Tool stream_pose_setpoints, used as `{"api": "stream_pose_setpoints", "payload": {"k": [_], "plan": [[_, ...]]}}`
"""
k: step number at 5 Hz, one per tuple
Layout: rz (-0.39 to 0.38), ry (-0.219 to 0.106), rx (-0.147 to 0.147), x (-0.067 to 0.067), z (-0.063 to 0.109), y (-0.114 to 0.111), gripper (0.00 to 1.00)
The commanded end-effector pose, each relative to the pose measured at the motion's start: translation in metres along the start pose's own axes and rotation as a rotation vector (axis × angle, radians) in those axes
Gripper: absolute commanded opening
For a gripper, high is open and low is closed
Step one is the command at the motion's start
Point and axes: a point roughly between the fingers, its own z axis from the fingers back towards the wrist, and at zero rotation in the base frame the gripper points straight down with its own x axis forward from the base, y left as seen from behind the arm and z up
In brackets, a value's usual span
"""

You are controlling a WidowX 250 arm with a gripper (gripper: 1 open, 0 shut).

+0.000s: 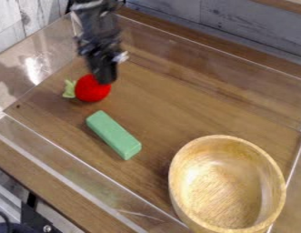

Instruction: Move the red object to the right side of the table

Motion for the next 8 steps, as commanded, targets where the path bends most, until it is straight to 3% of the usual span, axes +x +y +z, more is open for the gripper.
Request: {"api": "stream_pose_setpoints", "payload": {"k": [1,2,3,5,7,8], "plan": [[0.05,-0.091,0.044,0.033,0.036,-0.039,0.0],[0.099,-0.101,0.039,0.027,0.033,-0.023,1.0],[0.144,-0.113,0.05,0.013,0.039,-0.007,1.0],[0.246,-0.128,0.072,0.003,0.04,0.022,1.0],[0.333,-0.141,0.094,-0.011,0.006,0.051,1.0],[0.356,-0.14,0.107,-0.009,-0.012,0.053,1.0]]}}
